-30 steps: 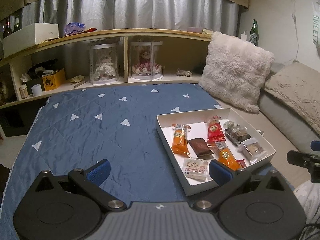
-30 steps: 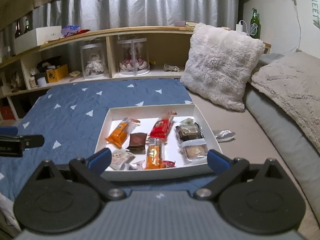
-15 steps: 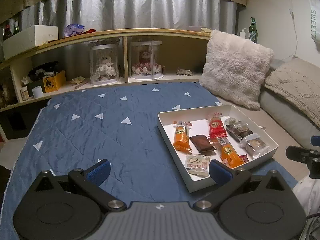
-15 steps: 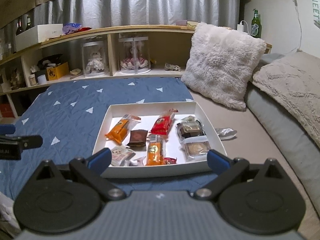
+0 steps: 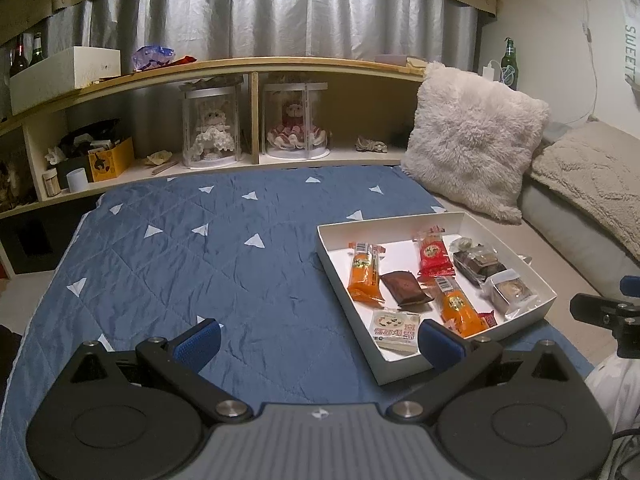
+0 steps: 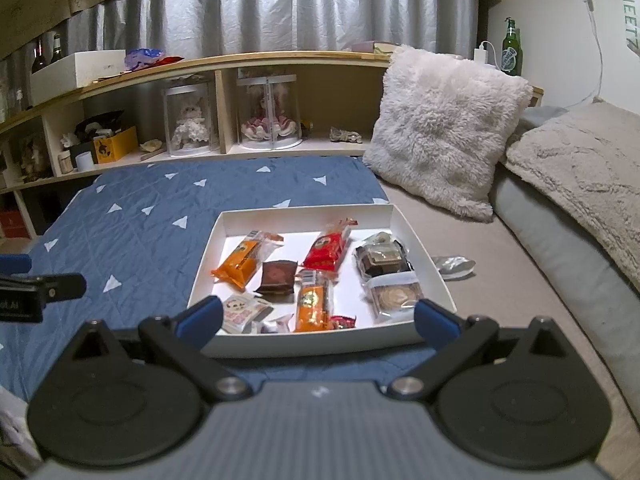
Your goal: Organize snacks
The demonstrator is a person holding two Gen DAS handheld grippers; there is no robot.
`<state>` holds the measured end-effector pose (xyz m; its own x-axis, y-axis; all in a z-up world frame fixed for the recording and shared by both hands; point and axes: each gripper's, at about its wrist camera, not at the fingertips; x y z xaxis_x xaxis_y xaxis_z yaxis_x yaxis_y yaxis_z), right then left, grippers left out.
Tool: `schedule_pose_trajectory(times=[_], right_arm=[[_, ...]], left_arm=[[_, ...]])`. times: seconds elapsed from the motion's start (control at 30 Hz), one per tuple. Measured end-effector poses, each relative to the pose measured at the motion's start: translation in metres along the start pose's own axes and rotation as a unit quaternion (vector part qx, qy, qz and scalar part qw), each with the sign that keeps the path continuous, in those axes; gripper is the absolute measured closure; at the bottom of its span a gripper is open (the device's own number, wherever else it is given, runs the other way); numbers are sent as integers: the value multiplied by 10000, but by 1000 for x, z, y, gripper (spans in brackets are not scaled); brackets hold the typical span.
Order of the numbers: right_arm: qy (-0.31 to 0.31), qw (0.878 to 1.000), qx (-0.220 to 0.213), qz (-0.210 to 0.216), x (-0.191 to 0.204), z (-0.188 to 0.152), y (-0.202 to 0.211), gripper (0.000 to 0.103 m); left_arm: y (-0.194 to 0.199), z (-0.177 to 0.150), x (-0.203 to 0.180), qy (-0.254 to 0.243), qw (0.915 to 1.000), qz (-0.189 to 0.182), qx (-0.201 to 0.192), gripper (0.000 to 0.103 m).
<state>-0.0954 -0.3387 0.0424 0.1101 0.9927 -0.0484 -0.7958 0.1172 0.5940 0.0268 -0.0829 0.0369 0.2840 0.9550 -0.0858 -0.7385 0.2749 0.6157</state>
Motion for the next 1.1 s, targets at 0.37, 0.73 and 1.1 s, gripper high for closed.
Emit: schedule_pose_trajectory(times=[0.37, 0.73, 1.1], right_arm=[[-9, 10000, 0, 0, 1, 0, 0, 1], [-7, 10000, -1, 1, 1, -1, 0, 1], [-11, 10000, -2, 1, 1, -1, 0, 1]], left_arm=[[1, 2, -2, 6, 10000, 8, 1, 0], [2, 2, -1, 29, 10000, 30, 6, 0], [2, 2, 0, 32, 10000, 30, 7, 0]])
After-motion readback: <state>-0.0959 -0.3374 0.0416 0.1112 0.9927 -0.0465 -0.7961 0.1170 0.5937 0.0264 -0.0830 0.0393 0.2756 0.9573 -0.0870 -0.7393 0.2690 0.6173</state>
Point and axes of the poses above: each gripper's, at about its wrist camera, not at the fingertips, and y roughly against the way its jaws point, x to its left, z to its top, and after that the axes turned 2 degrees about -y, right-handed
